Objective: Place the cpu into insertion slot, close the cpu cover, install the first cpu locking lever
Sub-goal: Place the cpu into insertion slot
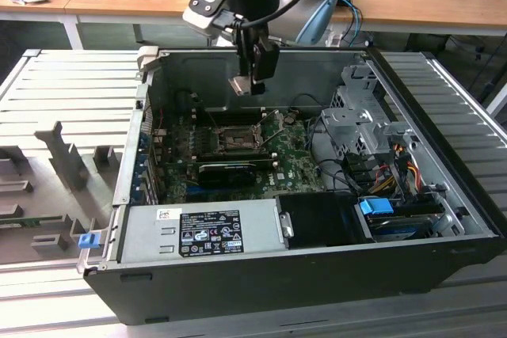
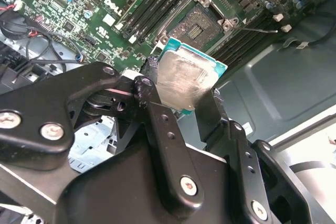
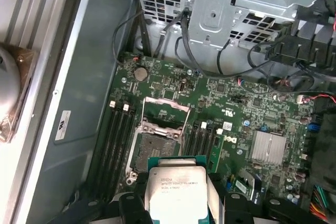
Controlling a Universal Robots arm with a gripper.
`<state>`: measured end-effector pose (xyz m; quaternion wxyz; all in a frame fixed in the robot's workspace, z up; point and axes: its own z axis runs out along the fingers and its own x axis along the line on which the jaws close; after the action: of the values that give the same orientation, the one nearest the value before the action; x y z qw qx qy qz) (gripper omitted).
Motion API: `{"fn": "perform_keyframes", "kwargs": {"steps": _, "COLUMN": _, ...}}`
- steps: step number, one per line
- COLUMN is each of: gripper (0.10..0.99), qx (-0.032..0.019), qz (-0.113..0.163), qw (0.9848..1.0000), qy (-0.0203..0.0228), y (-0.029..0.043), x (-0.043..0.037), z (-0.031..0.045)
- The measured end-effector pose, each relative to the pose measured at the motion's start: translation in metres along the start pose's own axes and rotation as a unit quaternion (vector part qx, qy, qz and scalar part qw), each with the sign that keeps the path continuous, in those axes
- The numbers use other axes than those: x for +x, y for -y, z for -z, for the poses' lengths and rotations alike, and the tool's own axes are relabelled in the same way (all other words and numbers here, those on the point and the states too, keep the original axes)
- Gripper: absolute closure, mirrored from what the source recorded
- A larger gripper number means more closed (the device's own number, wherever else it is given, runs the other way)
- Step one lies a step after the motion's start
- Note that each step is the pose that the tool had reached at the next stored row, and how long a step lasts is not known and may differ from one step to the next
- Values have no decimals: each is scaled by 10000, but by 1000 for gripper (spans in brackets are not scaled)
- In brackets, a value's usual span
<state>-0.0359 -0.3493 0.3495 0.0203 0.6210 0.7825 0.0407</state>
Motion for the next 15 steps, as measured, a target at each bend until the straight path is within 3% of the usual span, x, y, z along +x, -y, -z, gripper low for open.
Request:
{"fn": "perform_keyframes", "kwargs": {"steps": 9, "gripper": 557, "qx": -7, "qz": -353, "qw": 9994, "qy": 31, "y": 2, "x": 0, "z": -17}}
{"fn": "perform_keyframes", "kwargs": {"steps": 13, "gripper": 557, "qx": -13, "qz": -715, "qw": 9974, "qy": 64, "y": 3, "x": 0, "z": -38}}
{"fn": "perform_keyframes", "kwargs": {"steps": 15, "gripper": 557, "qx": -14, "qz": -756, "qw": 9971, "qy": 67, "y": 5, "x": -1, "z": -64}}
